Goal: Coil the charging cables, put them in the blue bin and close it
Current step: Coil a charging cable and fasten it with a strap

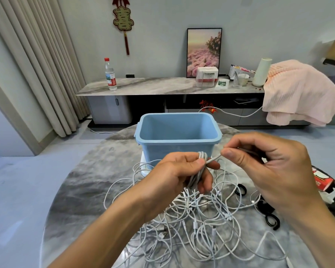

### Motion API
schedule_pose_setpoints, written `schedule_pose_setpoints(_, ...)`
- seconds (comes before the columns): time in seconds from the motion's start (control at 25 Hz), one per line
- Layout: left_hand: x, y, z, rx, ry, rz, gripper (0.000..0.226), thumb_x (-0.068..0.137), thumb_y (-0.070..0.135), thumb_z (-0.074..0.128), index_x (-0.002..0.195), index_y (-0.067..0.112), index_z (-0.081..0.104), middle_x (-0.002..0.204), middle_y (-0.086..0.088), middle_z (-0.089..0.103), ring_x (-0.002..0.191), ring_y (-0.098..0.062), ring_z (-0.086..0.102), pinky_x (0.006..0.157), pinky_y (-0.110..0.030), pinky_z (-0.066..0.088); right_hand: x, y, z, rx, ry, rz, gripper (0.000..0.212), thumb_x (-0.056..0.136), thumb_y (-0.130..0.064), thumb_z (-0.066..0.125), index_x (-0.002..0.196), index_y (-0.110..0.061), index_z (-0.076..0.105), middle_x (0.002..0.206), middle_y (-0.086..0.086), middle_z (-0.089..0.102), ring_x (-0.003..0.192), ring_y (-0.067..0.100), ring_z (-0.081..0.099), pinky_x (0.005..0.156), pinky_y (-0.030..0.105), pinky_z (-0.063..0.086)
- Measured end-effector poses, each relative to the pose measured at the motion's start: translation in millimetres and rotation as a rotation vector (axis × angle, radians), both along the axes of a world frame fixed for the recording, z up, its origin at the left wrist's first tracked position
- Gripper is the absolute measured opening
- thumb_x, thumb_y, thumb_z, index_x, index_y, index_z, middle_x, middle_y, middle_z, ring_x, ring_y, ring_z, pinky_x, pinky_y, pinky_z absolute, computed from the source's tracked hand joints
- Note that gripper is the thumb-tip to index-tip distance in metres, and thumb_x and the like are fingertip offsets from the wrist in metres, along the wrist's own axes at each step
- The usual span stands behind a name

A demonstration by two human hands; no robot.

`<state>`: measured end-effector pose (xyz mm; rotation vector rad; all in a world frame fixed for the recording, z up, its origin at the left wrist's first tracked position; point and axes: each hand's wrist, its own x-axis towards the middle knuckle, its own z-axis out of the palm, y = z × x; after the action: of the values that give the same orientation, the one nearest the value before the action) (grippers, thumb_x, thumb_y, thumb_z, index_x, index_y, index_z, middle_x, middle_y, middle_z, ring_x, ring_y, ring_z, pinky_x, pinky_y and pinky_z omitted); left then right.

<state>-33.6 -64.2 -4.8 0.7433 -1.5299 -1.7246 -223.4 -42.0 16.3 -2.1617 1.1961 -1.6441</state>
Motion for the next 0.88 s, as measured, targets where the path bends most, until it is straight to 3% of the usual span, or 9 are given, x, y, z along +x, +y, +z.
schedule_pose_setpoints(0.24, 0.8, 1.2, -1.2, -0.05, 0.023, -0.023, 0.035, 0.094, 0.025, 0.042, 0.102, -0.001, 0.064, 0.062, -0.007, 0.058, 0.062, -0.024, 0.046, 0.065, -0.027, 0.039, -2.4, 0.2, 0.7, 0.019, -0.001, 0.025, 0.012, 0.078, -0.033, 0.079, 0.077, -0.023, 0.073, 0.075, -0.003, 0.068, 0.061, 0.014, 0.062, 0.057, 0.029, 0.049)
schedule_pose_setpoints(0.44, -0.8, 6.8, -0.8, -0.112, -0.002, -0.134, 0.037, 0.1, 0.022, 0.037, 0.103, -0.007, 0.06, 0.056, -0.004, 0.047, 0.066, -0.046, 0.037, 0.085, -0.044, 0.032, -5.4, -13.0, -9.3, 0.234, -0.215, 0.199, 0.024, 0.066, -0.04, 0.084, 0.073, -0.021, 0.07, 0.065, 0.005, 0.066, 0.056, 0.008, 0.055, 0.054, 0.019, 0.047)
schedule_pose_setpoints(0.56, -0.6, 8.4, 3.4, -0.001, 0.133, -0.19, 0.035, 0.098, 0.019, 0.037, 0.104, -0.007, 0.06, 0.056, -0.004, 0.044, 0.058, -0.026, 0.039, 0.093, -0.037, 0.043, 0.8, -19.9, -19.5, 0.374, -0.35, 0.268, 0.021, 0.075, -0.039, 0.077, 0.069, -0.021, 0.069, 0.053, -0.002, 0.054, 0.048, 0.004, 0.044, 0.047, 0.014, 0.037)
schedule_pose_setpoints(0.64, -1.6, 10.2, 8.3, 0.107, 0.381, -0.184, 0.03, 0.097, 0.016, 0.037, 0.104, -0.003, 0.06, 0.06, -0.003, 0.045, 0.059, -0.015, 0.039, 0.094, -0.036, 0.04, 15.9, -19.9, -36.5, 0.439, -0.303, 0.23, 0.03, 0.09, -0.045, 0.063, 0.075, -0.019, 0.065, 0.056, -0.002, 0.051, 0.049, 0.005, 0.043, 0.046, 0.021, 0.036)
schedule_pose_setpoints(0.72, -1.6, 6.5, 11.1, 0.193, 0.6, -0.046, 0.029, 0.097, 0.013, 0.039, 0.107, -0.003, 0.061, 0.066, -0.003, 0.048, 0.061, -0.014, 0.043, 0.093, -0.033, 0.043, 38.2, -14.4, -57.5, 0.496, -0.179, 0.171, 0.043, 0.094, -0.062, 0.042, 0.084, -0.024, 0.059, 0.061, -0.003, 0.051, 0.054, 0.007, 0.045, 0.05, 0.038, 0.037)
schedule_pose_setpoints(0.8, 4.5, -5.6, 5.7, 0.254, 0.682, 0.182, 0.034, 0.095, 0.014, 0.04, 0.116, -0.004, 0.06, 0.072, -0.003, 0.055, 0.064, -0.013, 0.052, 0.1, -0.033, 0.046, 61.6, -6.1, -68.0, 0.577, -0.137, 0.116, 0.034, 0.1, -0.052, 0.038, 0.087, -0.024, 0.054, 0.061, -0.008, 0.05, 0.055, 0.006, 0.044, 0.055, 0.041, 0.038)
schedule_pose_setpoints(0.88, 17.9, -20.4, -4.1, 0.148, 0.578, 0.35, 0.036, 0.096, 0.015, 0.039, 0.123, -0.002, 0.055, 0.077, -0.003, 0.063, 0.07, -0.014, 0.057, 0.093, -0.029, 0.045, 79.1, 5.1, -65.1, 0.805, -0.135, 0.16, 0.024, 0.104, -0.035, 0.04, 0.089, -0.022, 0.053, 0.061, -0.007, 0.05, 0.049, 0.004, 0.041, 0.05, 0.034, 0.038)
